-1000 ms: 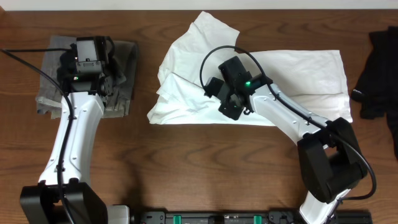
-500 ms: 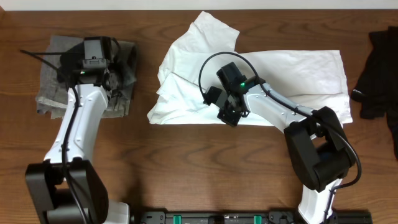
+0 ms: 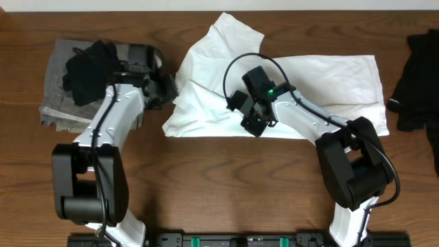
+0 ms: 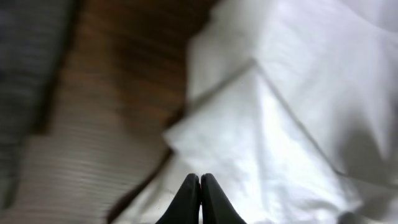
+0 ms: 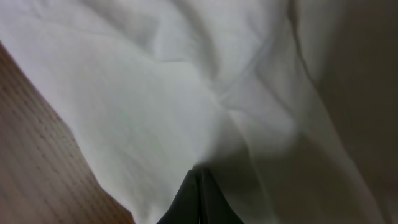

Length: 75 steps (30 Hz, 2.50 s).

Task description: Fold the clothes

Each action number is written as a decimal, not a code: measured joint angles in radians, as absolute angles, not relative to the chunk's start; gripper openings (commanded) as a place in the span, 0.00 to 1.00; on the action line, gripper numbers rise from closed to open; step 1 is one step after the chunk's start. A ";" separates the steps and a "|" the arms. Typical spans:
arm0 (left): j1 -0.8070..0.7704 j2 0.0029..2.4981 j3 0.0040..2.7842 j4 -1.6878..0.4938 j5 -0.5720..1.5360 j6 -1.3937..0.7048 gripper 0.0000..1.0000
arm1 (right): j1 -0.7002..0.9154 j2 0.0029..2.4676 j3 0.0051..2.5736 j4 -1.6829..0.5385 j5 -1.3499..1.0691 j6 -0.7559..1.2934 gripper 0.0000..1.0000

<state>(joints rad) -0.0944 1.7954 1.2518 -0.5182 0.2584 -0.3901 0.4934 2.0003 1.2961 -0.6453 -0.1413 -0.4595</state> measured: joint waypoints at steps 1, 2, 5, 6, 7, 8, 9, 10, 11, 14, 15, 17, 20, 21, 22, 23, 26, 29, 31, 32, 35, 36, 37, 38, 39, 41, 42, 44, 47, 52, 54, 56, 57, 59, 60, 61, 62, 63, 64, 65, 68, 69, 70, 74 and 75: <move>-0.106 1.795 1.252 -0.515 0.261 -0.389 0.06 | 0.489 2.000 1.296 -0.645 -0.141 -0.455 0.01; -0.121 1.795 1.252 -0.515 0.263 -0.388 0.06 | 0.485 2.000 1.296 -0.645 -0.141 -0.449 0.01; -0.152 1.795 1.252 -0.514 0.264 -0.388 0.06 | 0.478 2.000 1.296 -0.645 -0.141 -0.440 0.01; -0.157 1.795 1.252 -0.514 0.264 -0.388 0.06 | 0.477 2.000 1.296 -0.645 -0.141 -0.437 0.01; -0.160 1.795 1.252 -0.514 0.263 -0.388 0.06 | 0.477 2.000 1.296 -0.645 -0.141 -0.434 0.01; -0.160 1.795 1.252 -0.514 0.263 -0.388 0.06 | 0.477 2.000 1.296 -0.646 -0.141 -0.434 0.01; -0.160 1.795 1.252 -0.514 0.263 -0.388 0.06 | 0.477 2.000 1.296 -0.646 -0.141 -0.431 0.01; -0.159 1.795 1.252 -0.514 0.263 -0.388 0.06 | 0.477 2.000 1.296 -0.646 -0.141 -0.427 0.01; -0.159 1.795 1.251 -0.513 0.263 -0.388 0.06 | 0.477 2.000 1.296 -0.646 -0.141 -0.426 0.01; -0.159 1.798 1.251 -0.507 0.263 -0.388 0.06 | 0.477 2.000 1.296 -0.645 -0.141 -0.419 0.01; -0.160 1.803 1.251 -0.503 0.263 -0.388 0.06 | 0.477 2.000 1.296 -0.645 -0.141 -0.416 0.01; -0.165 1.820 1.251 -0.496 0.263 -0.388 0.06 | 0.477 2.000 1.296 -0.638 -0.141 -0.408 0.01; -0.180 1.868 1.251 -0.496 0.263 -0.388 0.06 | 0.477 2.000 1.296 -0.632 -0.141 -0.393 0.01; -0.186 1.881 1.251 -0.496 0.263 -0.388 0.06 | 0.477 2.000 1.296 -0.630 -0.141 -0.390 0.01; -0.193 1.895 1.251 -0.496 0.263 -0.388 0.06 | 0.477 2.000 1.296 -0.629 -0.141 -0.385 0.01; -0.200 1.906 1.250 -0.494 0.263 -0.388 0.06 | 0.476 2.000 1.296 -0.627 -0.141 -0.377 0.01; -0.218 1.914 1.248 -0.485 0.263 -0.388 0.06 | 0.473 2.000 1.296 -0.616 -0.141 -0.363 0.01; -0.228 1.913 1.248 -0.471 0.263 -0.388 0.06 | 0.472 2.000 1.296 -0.591 -0.141 -0.334 0.01; -0.231 1.913 1.248 -0.471 0.263 -0.388 0.06 | 0.471 2.000 1.296 -0.570 -0.142 -0.307 0.01; -0.231 1.913 1.248 -0.470 0.263 -0.388 0.06 | 0.471 2.000 1.296 -0.564 -0.143 -0.297 0.01; -0.231 1.918 1.248 -0.471 0.263 -0.388 0.06 | 0.471 2.000 1.296 -0.556 -0.176 -0.268 0.01; -0.231 1.922 1.248 -0.471 0.263 -0.388 0.06 | 0.470 2.000 1.296 -0.556 -0.188 -0.258 0.01; -0.231 1.924 1.248 -0.471 0.263 -0.388 0.06 | 0.470 2.000 1.296 -0.555 -0.205 -0.245 0.01; -0.231 1.927 1.248 -0.471 0.263 -0.388 0.06 | 0.470 2.000 1.296 -0.556 -0.215 -0.236 0.01; -0.231 1.928 1.248 -0.471 0.263 -0.388 0.06 | 0.470 2.000 1.296 -0.556 -0.226 -0.226 0.01; -0.231 1.928 1.248 -0.471 0.263 -0.388 0.06 | 0.470 2.000 1.296 -0.555 -0.242 -0.211 0.01; -0.231 1.928 1.248 -0.470 0.263 -0.388 0.06 | 0.470 2.000 1.296 -0.556 -0.249 -0.207 0.01; -0.231 1.928 1.248 -0.471 0.263 -0.388 0.06 | 0.470 2.000 1.296 -0.556 -0.256 -0.198 0.01; -0.231 1.928 1.248 -0.471 0.263 -0.388 0.06 | 0.470 2.002 1.296 -0.556 -0.263 -0.191 0.01; -0.232 1.928 1.248 -0.471 0.263 -0.388 0.06 | 0.470 2.013 1.296 -0.548 -0.266 -0.183 0.01; -0.232 1.928 1.248 -0.471 0.263 -0.388 0.06 | 0.470 2.017 1.296 -0.533 -0.265 -0.171 0.01; -0.232 1.928 1.248 -0.471 0.263 -0.388 0.06 | 0.469 2.019 1.296 -0.524 -0.260 -0.157 0.01; -0.232 1.928 1.248 -0.471 0.263 -0.388 0.06 | 0.469 2.019 1.296 -0.521 -0.258 -0.153 0.01; -0.232 1.928 1.248 -0.469 0.263 -0.388 0.06 | 0.469 2.020 1.296 -0.520 -0.253 -0.138 0.01; -0.232 1.928 1.248 -0.467 0.263 -0.388 0.06 | 0.469 2.021 1.296 -0.520 -0.250 -0.131 0.01; -0.232 1.928 1.248 -0.466 0.263 -0.388 0.06 | 0.469 2.022 1.296 -0.520 -0.245 -0.123 0.01; -0.232 1.928 1.248 -0.466 0.263 -0.388 0.06 | 0.469 2.025 1.296 -0.521 -0.242 -0.119 0.01; -0.232 1.928 1.248 -0.466 0.263 -0.388 0.06 | 0.469 2.027 1.296 -0.519 -0.239 -0.114 0.01; -0.232 1.928 1.247 -0.466 0.263 -0.388 0.06 | 0.469 2.030 1.296 -0.519 -0.237 -0.111 0.01; -0.232 1.928 1.246 -0.466 0.263 -0.388 0.06 | 0.469 2.034 1.296 -0.518 -0.236 -0.109 0.01; -0.232 1.928 1.242 -0.466 0.263 -0.388 0.06 | 0.469 2.034 1.296 -0.515 -0.236 -0.100 0.01; -0.233 1.928 1.240 -0.466 0.263 -0.388 0.06 | 0.469 2.034 1.296 -0.514 -0.236 -0.097 0.01; -0.233 1.928 1.239 -0.466 0.263 -0.388 0.06 | 0.469 2.034 1.296 -0.513 -0.235 -0.094 0.01; -0.244 1.928 1.232 -0.459 0.263 -0.388 0.06 | 0.469 2.035 1.296 -0.504 -0.235 -0.084 0.01; -0.251 1.928 1.228 -0.448 0.263 -0.388 0.06 | 0.469 2.035 1.296 -0.500 -0.235 -0.082 0.01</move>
